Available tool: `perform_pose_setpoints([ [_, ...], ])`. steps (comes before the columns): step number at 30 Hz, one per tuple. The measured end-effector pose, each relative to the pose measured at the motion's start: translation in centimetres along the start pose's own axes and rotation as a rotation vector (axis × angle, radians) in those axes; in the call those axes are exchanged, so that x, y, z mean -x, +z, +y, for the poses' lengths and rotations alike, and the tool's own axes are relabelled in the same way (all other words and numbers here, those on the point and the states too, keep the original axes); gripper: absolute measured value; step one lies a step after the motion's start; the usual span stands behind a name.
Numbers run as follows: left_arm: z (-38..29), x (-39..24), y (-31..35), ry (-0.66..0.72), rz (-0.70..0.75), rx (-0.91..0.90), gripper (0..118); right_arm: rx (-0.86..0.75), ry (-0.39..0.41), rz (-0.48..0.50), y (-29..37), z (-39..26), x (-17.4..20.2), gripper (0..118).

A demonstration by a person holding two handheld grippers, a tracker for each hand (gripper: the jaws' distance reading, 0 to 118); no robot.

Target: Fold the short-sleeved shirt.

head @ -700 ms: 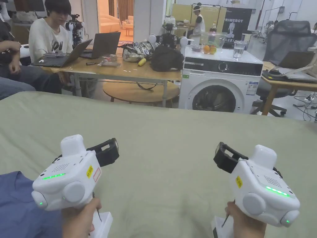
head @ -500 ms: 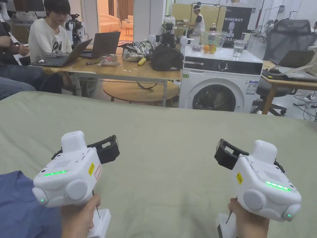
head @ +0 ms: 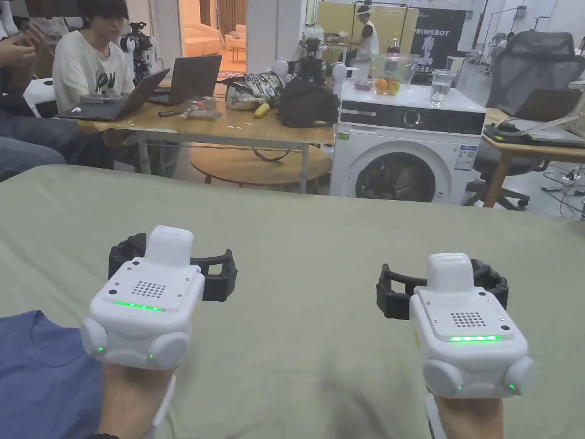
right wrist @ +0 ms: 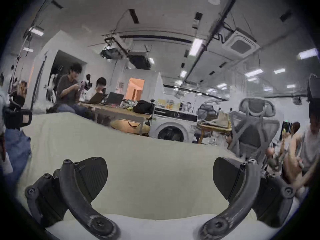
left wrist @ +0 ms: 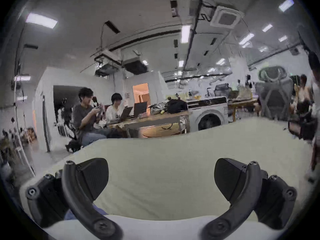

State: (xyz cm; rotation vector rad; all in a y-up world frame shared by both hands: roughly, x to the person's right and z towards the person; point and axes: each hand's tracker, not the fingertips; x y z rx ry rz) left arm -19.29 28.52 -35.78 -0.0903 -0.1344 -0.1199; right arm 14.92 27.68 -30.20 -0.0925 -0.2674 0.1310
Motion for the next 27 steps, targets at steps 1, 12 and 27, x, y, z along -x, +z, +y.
perform_pose_setpoints([
  [1, 0.03, 0.25, 0.01, 0.015, 0.000, -0.002, 118, 0.002, -0.012, -0.002, -0.04, -0.07, -0.17, 118],
  [12, -0.08, 0.66, -0.03, 0.046, 0.027, -0.005, 118, 0.016, -0.043, -0.022, -0.36, -0.17, -0.37, 118],
  [27, -0.33, 0.96, -0.42, 0.130, 0.019, 0.026, 118, 0.053, -0.148, -0.040, -0.64, -0.54, -0.73, 118],
])
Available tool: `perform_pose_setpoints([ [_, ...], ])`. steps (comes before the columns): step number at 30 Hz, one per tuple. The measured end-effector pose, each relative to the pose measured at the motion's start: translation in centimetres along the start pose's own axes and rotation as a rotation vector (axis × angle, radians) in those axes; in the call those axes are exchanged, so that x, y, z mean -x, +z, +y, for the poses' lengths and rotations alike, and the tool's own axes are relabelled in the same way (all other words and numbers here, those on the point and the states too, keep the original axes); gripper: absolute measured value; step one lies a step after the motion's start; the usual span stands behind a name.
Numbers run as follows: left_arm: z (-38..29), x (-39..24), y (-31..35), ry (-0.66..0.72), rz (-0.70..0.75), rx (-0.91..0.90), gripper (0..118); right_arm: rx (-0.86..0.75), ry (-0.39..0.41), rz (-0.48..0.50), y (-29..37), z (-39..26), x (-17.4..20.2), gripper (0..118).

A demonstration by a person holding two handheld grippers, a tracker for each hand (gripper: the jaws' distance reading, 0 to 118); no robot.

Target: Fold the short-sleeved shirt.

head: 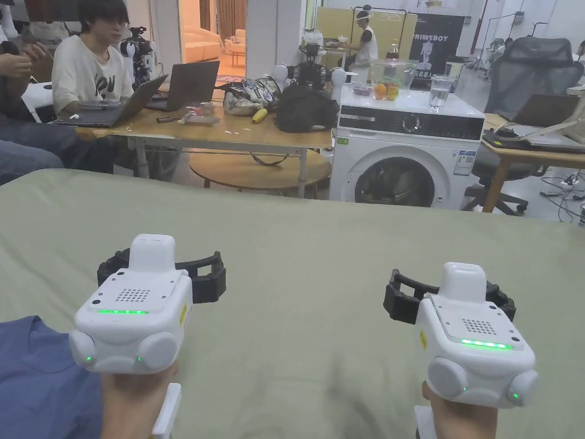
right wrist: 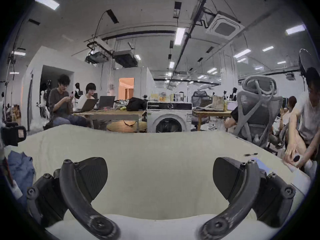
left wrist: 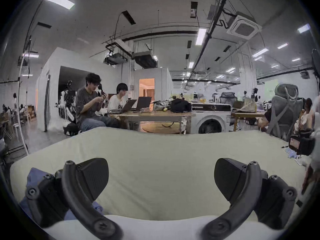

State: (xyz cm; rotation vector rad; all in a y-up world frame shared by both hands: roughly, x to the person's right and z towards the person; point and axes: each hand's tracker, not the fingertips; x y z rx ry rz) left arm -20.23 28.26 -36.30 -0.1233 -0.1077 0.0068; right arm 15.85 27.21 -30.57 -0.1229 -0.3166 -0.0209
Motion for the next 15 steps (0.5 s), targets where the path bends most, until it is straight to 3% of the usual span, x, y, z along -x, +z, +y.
perform_pose_setpoints([
  [15, -0.68, 0.24, 0.09, 0.030, 0.001, 0.007, 118, -0.001, -0.012, -0.003, 0.29, -0.03, -0.06, 118],
])
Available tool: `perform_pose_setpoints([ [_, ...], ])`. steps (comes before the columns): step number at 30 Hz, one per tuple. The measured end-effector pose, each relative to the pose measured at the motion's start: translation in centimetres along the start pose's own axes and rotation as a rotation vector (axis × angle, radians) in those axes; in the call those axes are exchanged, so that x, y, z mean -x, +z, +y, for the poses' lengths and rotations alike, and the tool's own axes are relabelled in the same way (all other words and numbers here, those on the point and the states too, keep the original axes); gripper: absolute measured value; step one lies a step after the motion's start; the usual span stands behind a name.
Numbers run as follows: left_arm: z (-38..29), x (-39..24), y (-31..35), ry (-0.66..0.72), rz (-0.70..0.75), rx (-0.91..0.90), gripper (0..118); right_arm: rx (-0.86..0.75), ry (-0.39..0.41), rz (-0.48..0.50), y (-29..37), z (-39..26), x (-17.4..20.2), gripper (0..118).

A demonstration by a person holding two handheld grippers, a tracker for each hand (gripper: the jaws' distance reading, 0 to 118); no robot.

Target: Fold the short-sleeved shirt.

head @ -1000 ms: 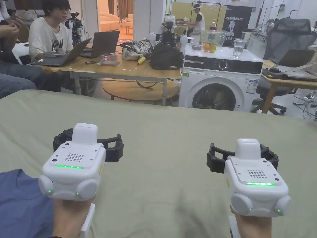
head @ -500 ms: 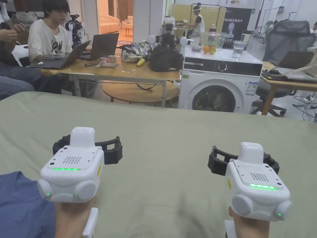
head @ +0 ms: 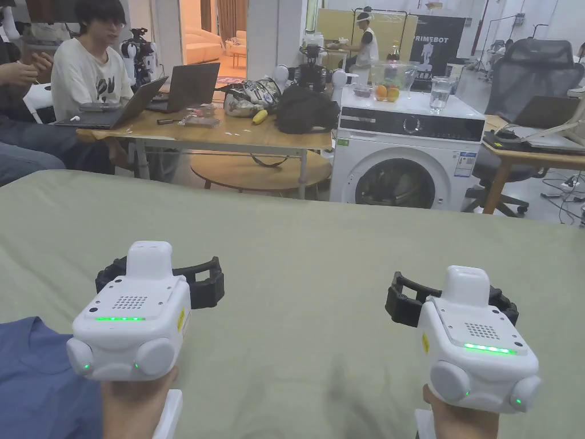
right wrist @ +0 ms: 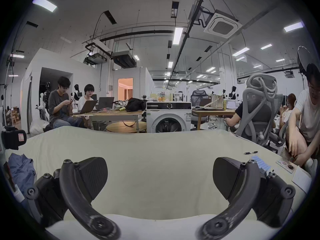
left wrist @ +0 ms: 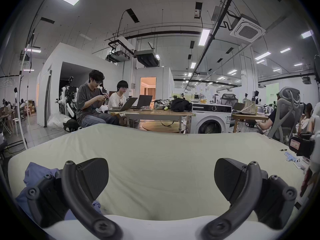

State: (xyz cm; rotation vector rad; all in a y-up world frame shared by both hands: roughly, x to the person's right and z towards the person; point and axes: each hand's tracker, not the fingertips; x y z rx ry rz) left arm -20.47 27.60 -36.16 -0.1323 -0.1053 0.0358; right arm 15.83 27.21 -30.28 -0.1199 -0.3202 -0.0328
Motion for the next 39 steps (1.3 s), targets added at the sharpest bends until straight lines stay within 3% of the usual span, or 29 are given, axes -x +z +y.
perform_pose_setpoints([
  [17, 0.4, -0.4, 0.4, 0.013, -0.023, -0.001, 118, -0.012, 0.022, -0.014, 0.4, 0.0, 0.1, 118],
  [19, 0.5, -0.4, 0.5, 0.014, -0.022, -0.006, 117, -0.014, 0.023, -0.014, 0.5, 0.0, 0.1, 105],
  [21, 0.6, -0.4, 0.6, 0.021, -0.026, -0.014, 103, -0.023, 0.025, -0.022, 0.7, 0.0, 0.1, 78],
  [23, 0.7, -0.5, 0.9, 0.021, -0.023, -0.022, 42, -0.032, 0.033, -0.036, 1.0, 0.0, 0.3, 34],
  [24, 0.7, -0.6, 1.0, 0.017, -0.020, -0.030, 22, -0.041, 0.034, -0.043, 1.1, -0.1, 0.4, 22],
  [25, 0.8, -0.7, 1.1, 0.011, -0.017, -0.033, 14, -0.046, 0.034, -0.043, 1.2, -0.1, 0.4, 17],
  [26, 0.8, -0.7, 1.2, -0.003, -0.012, -0.035, 14, -0.048, 0.034, -0.047, 1.1, -0.1, 0.3, 17],
  [27, 0.8, -0.9, 1.1, -0.025, 0.005, -0.027, 0, -0.045, 0.036, -0.059, 1.1, 0.0, 0.3, 5],
  [28, 0.8, -1.0, 0.9, -0.058, 0.034, -0.001, 0, -0.041, 0.028, -0.059, 1.1, 0.0, 0.2, 0],
  [31, 0.7, -0.6, 1.4, -0.018, -0.015, -0.012, 0, -0.046, -0.009, -0.053, 1.5, 0.2, -0.2, 0],
  [39, 0.9, 1.4, 2.0, -0.046, 0.041, 0.015, 0, -0.014, -0.017, -0.014, 1.4, 1.1, 1.0, 0],
])
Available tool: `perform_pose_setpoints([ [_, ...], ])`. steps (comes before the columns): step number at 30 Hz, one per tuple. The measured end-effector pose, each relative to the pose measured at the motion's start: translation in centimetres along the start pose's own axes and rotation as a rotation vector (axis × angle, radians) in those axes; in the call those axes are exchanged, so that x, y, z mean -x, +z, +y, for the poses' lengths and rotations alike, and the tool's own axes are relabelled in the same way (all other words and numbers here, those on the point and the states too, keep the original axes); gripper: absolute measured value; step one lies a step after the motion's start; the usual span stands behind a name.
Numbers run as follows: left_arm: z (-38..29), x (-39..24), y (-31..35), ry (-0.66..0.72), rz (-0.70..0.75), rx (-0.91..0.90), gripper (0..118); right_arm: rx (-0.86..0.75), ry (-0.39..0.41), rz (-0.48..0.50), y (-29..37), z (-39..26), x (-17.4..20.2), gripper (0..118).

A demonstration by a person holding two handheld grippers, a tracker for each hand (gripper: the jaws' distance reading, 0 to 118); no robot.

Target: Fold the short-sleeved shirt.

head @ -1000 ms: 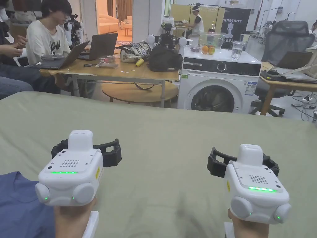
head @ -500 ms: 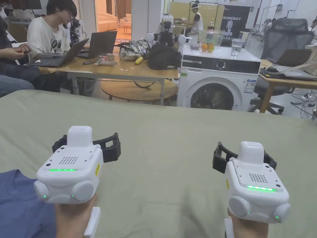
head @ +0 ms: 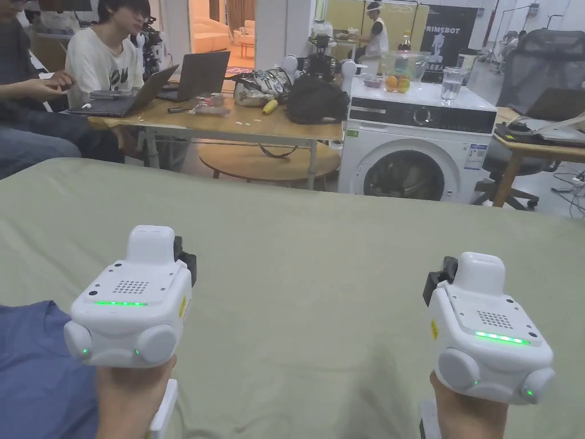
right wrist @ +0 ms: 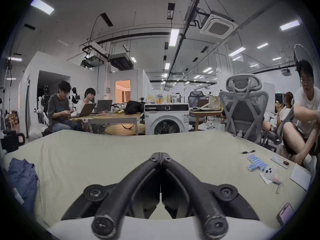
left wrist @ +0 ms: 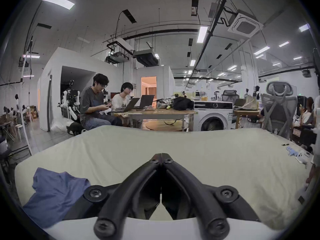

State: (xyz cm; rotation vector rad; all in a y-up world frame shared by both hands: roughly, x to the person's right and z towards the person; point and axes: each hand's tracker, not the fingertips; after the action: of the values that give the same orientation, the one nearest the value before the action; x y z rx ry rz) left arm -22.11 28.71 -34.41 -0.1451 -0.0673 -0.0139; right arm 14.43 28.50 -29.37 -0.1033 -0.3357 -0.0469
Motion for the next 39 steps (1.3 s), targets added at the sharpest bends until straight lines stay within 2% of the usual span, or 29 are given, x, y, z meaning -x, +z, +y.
perform_pose_setpoints([
  [4, 1.0, 3.7, 1.2, 0.028, 0.044, 0.040, 0, -0.014, 0.052, 0.082, 0.1, 0.5, 3.6, 0],
  [9, 2.2, 9.4, 3.5, 0.018, 0.128, 0.110, 0, 0.003, 0.064, 0.204, 0.4, 0.6, 9.7, 0],
  [13, 2.6, 14.7, 5.1, 0.019, 0.175, 0.264, 0, 0.033, 0.062, 0.293, 0.8, -0.3, 14.6, 0],
  [18, 1.0, 20.9, 5.8, 0.068, 0.210, 0.517, 0, 0.064, 0.083, 0.378, 1.6, -1.9, 18.6, 0],
  [19, 0.3, 22.2, 5.8, 0.107, 0.198, 0.564, 11, 0.072, 0.091, 0.392, 1.8, -2.2, 19.1, 0],
  [20, -0.3, 23.2, 5.7, 0.153, 0.159, 0.623, 32, 0.079, 0.097, 0.408, 1.9, -2.5, 19.5, 0],
  [22, -1.8, 25.0, 5.3, 0.210, 0.134, 0.703, 85, 0.091, 0.103, 0.420, 2.0, -2.9, 20.0, 0],
  [23, -2.5, 25.6, 5.0, 0.234, 0.118, 0.755, 86, 0.095, 0.105, 0.425, 2.0, -3.0, 20.1, 0],
  [30, -8.4, 25.9, 2.9, 0.312, 0.092, 0.908, 85, 0.116, 0.122, 0.418, 1.9, -3.9, 19.4, 0],
  [32, -11.1, 25.7, 1.7, 0.299, 0.168, 1.005, 85, 0.123, 0.134, 0.408, 1.6, -4.3, 19.0, 0],
  [33, -12.1, 25.4, 1.4, 0.262, 0.159, 0.997, 80, 0.127, 0.138, 0.403, 1.5, -4.4, 18.8, 0],
  [36, -11.4, 22.1, 2.7, 0.070, 0.201, 0.900, 35, 0.142, 0.138, 0.388, 1.3, -4.7, 18.0, 0],
  [37, -11.2, 21.2, 2.8, 0.005, 0.167, 0.889, 4, 0.144, 0.134, 0.382, 1.2, -4.7, 17.8, 0],
  [39, -11.1, 20.1, 2.8, -0.030, 0.131, 0.881, 0, 0.155, 0.122, 0.375, 1.0, -4.8, 17.3, 0],
])
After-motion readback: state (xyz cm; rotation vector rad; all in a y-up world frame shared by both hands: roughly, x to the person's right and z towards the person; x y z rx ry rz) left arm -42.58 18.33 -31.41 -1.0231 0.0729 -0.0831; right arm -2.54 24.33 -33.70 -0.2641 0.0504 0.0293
